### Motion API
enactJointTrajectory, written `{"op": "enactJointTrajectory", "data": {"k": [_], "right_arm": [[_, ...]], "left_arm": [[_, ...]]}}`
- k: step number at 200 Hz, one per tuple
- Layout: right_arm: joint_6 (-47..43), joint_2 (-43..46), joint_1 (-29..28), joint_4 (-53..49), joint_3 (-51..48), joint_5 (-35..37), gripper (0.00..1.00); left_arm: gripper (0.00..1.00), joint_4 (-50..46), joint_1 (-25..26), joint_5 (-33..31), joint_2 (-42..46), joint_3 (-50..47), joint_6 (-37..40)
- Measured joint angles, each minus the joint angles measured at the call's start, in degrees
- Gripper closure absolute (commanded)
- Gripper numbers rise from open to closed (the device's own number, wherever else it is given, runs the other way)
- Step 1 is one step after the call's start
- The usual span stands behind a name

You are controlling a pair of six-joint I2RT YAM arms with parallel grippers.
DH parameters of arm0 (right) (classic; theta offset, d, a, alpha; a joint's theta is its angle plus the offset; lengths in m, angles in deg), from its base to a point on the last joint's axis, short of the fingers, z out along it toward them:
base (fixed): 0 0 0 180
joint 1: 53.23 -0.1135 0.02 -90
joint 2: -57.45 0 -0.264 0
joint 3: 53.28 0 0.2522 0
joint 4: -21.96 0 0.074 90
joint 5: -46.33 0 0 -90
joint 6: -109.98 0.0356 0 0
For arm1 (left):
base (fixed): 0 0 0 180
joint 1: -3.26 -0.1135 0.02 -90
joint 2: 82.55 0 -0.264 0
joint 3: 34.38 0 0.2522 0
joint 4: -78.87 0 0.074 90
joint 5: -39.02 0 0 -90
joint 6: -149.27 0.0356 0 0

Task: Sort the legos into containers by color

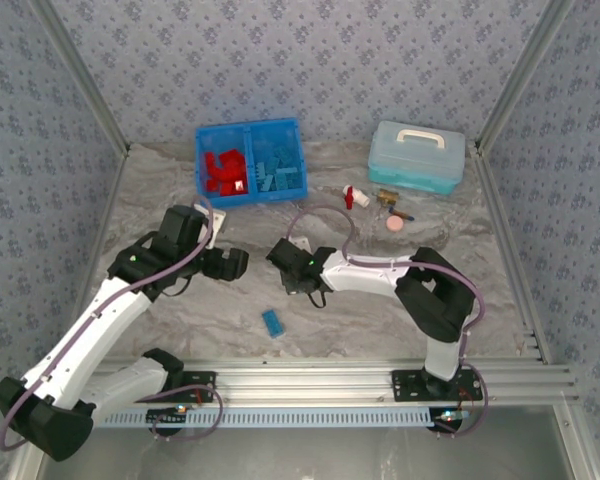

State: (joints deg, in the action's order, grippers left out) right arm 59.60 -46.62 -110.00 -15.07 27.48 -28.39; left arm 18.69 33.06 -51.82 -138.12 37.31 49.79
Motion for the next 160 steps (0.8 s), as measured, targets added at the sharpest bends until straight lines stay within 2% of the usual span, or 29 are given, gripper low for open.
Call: {"op": "enactJointTrajectory", "data": {"k": [42, 60, 81, 113, 160], "right_arm": [[-3.43, 8.48, -0.94, -1.27, 3.19, 6.16, 0.83], [-7.39, 11.43, -1.05, 1.55, 6.38, 9.22, 0.83], [-12.07, 10.88, 0.98, 5.77, 11.02, 10.10, 0.83], [-16.98, 0.22, 8.26, 10.73, 23.65, 8.96, 0.83], [-21.24, -23.12, 15.21, 10.73, 46.86, 6.16, 0.82]], "left_arm": [[0.01, 0.48, 0.00, -1.38, 4.98, -0.76, 1.55], [0.01, 2.14, -0.02, -1.25, 9.27, -2.34, 2.01], [0.01, 3.61, -0.02, -0.42, 13.84, -4.22, 2.64], [0.01, 4.15, -0.02, -0.20, 16.26, -4.85, 3.04], [0.01, 3.89, -0.02, -0.26, 13.09, -4.85, 3.91]]}}
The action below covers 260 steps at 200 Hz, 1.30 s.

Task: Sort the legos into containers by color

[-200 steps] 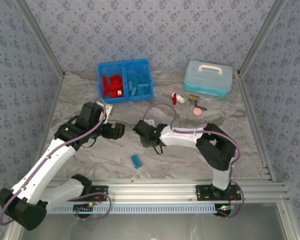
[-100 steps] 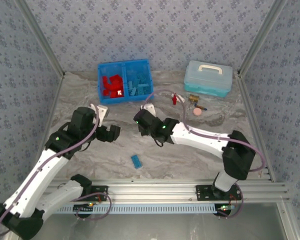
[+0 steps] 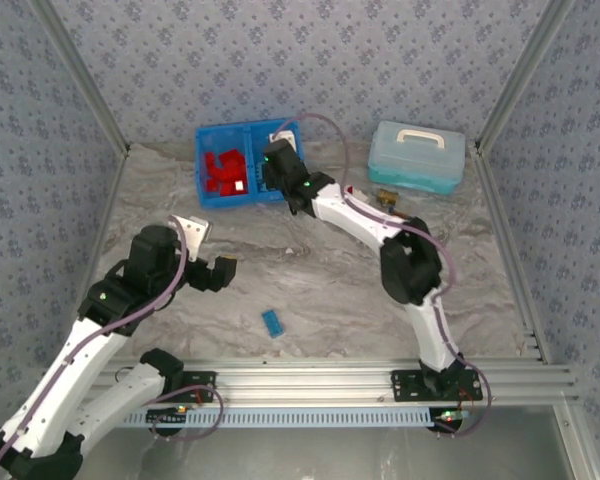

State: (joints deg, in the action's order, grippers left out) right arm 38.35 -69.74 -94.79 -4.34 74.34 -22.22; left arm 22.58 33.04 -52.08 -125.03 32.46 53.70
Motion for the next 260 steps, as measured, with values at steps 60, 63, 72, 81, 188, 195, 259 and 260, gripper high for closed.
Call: {"op": "enactJointTrajectory", "data": {"k": [60, 63, 72, 81, 188, 195, 259, 260], "right_arm": [[-1.29, -24.28, 2.16, -8.46, 32.65, -2.80, 0.75], [-0.98, -24.83, 2.34, -8.76, 33.24, -2.93, 0.74], [-0.37, -25.62, 2.80, -9.25, 33.94, -3.37, 0.65], [0.17, -26.12, 3.41, -9.49, 34.18, -4.24, 0.52], [-3.02, -4.48, 3.76, -18.99, 21.22, -10.14, 0.22], [-3.74, 0.85, 3.50, -18.29, 16.02, -10.29, 0.17], [-7.02, 45.66, 2.97, -6.03, -30.21, -8.92, 0.00], [-7.02, 45.92, 2.99, -5.95, -30.60, -8.81, 0.00]], "left_arm": [[0.01, -1.01, -0.04, -1.03, -0.76, 0.00, 1.07], [0.01, -1.03, -0.02, -1.09, -0.76, 0.00, 1.09], [0.01, -1.03, -0.04, -1.16, -0.76, 0.00, 1.09], [0.01, -1.05, -0.13, -1.29, -0.81, 0.00, 1.14], [0.01, -0.98, 4.90, -6.49, -3.43, 0.00, -5.18], [0.01, -1.03, 7.58, -8.11, -3.76, 0.00, -7.87], [0.01, -4.39, 29.68, -16.17, -21.38, 0.11, -47.12], [0.01, -4.46, 30.16, -16.17, -22.16, 0.11, -48.00]]}}
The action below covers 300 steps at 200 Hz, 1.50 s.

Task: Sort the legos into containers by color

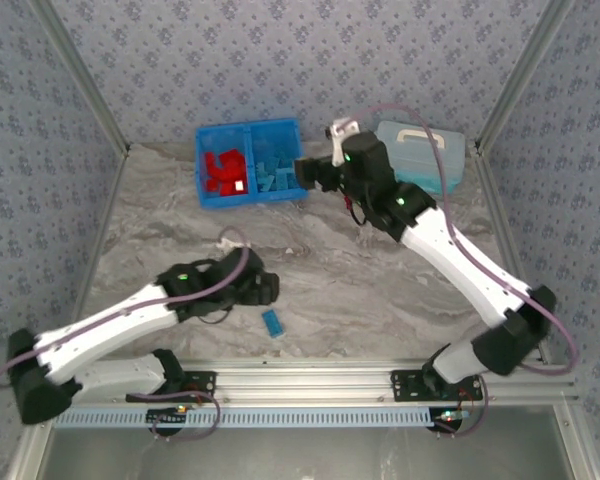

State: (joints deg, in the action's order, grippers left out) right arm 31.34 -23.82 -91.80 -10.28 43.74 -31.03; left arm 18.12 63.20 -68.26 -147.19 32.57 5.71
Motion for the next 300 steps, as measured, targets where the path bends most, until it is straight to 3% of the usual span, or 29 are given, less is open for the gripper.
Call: {"op": "enactJointTrajectory", "data": {"k": [34, 66, 87, 107, 136, 166, 197, 245, 265, 300], "right_arm": [[3.34, 6.16, 0.72, 0.20, -15.56, 1.27, 0.00], [6.97, 8.96, 0.94, -1.44, -24.06, 1.77, 0.00], [8.22, 11.93, 1.01, -2.23, -26.32, 2.25, 0.00], [8.66, 13.81, 1.22, -2.36, -26.58, 2.89, 0.00], [8.79, 14.43, 1.46, -2.36, -26.60, 3.08, 0.00], [8.94, 14.43, 1.46, -2.58, -26.62, 2.99, 0.00], [9.49, 14.58, 1.46, -3.28, -26.62, 2.75, 0.00], [9.49, 17.84, 1.42, -4.33, -27.26, 2.99, 0.00], [9.66, 19.12, 1.42, -5.29, -27.26, 2.99, 0.00], [9.92, 22.45, 1.42, -7.48, -27.58, 3.54, 0.00]], "left_arm": [[0.06, 0.85, 4.70, 3.54, -13.14, -0.55, -15.04], [0.10, 2.38, 4.68, 5.97, -19.63, -1.66, -20.96], [0.22, 3.43, 4.68, 7.10, -24.85, -1.38, -21.77], [0.40, 3.82, 4.68, 8.11, -29.31, -0.46, -22.08], [0.63, 5.01, 4.68, 8.85, -30.32, 0.70, -22.27], [0.79, 2.93, 4.50, 7.10, -30.27, 2.19, -21.92], [0.84, 0.37, 1.20, 4.26, -28.41, 7.82, -15.19], [0.80, 3.39, -15.41, -2.32, -28.44, 25.31, 3.72], [0.79, 4.98, -21.09, -5.18, -34.14, 37.94, 11.32], [0.79, 7.72, -27.61, -6.75, -52.68, 64.59, 21.77]]}}
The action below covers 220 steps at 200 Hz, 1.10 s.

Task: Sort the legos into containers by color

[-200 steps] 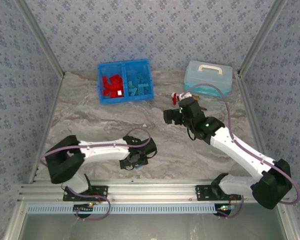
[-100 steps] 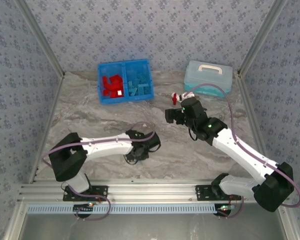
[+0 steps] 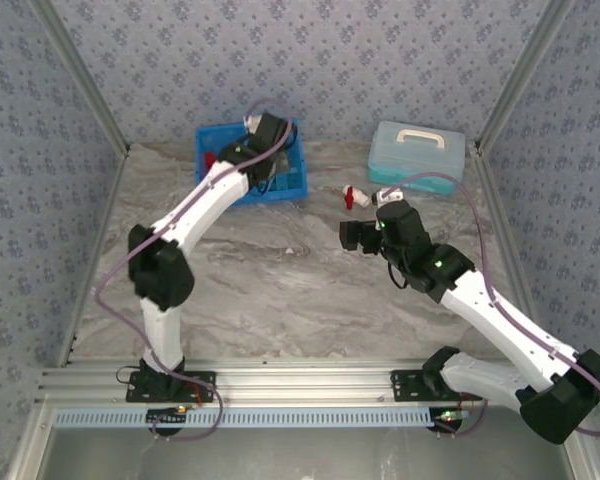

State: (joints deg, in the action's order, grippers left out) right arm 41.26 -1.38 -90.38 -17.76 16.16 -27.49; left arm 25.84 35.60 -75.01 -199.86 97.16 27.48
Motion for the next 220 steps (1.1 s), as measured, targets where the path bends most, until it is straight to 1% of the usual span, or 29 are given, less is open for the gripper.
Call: {"op": "enactJointTrajectory", "data": {"k": [29, 39, 47, 73, 105, 138, 164, 177, 194, 220], "right_arm": [[0.00, 3.23, 0.04, -2.60, -0.04, 1.09, 0.00], [0.00, 4.26, 0.07, -3.23, -0.04, 1.40, 0.00], [0.00, 5.11, 0.07, -3.72, -0.04, 1.66, 0.00], [0.00, 6.95, 0.15, -5.27, -0.04, 2.10, 0.00], [0.00, 7.45, 0.17, -7.34, -0.02, 2.05, 0.00], [0.39, 8.17, 0.15, -10.08, 0.04, 2.01, 0.00], [1.07, 9.84, 0.15, -10.97, 0.04, 1.99, 0.00], [1.51, 10.49, 0.17, -11.28, 0.02, 1.99, 0.00], [1.88, 10.69, 0.17, -11.50, -0.09, 1.99, 0.00], [1.88, 10.69, 0.39, -11.58, -1.44, 2.10, 0.00]], "left_arm": [[0.79, -0.96, -3.45, 0.57, -17.59, 24.02, 5.86], [0.78, -1.20, -4.31, 0.87, -22.29, 30.08, 7.26], [0.77, -1.14, -4.83, 1.25, -24.98, 33.05, 8.09], [0.75, 0.57, -5.73, 2.23, -28.79, 34.16, 9.79], [0.70, 6.16, -5.84, 2.71, -32.13, 34.12, 12.31], [0.56, 9.68, -5.86, 0.83, -36.00, 34.42, 14.05], [0.37, 10.51, -6.38, -0.85, -37.64, 34.42, 13.86], [0.31, 10.82, -6.82, -0.94, -37.64, 34.62, 13.92], [0.27, 10.84, -7.13, -0.85, -37.64, 36.33, 13.75], [0.26, 8.72, -7.19, 0.26, -35.69, 37.05, 13.22]]}}
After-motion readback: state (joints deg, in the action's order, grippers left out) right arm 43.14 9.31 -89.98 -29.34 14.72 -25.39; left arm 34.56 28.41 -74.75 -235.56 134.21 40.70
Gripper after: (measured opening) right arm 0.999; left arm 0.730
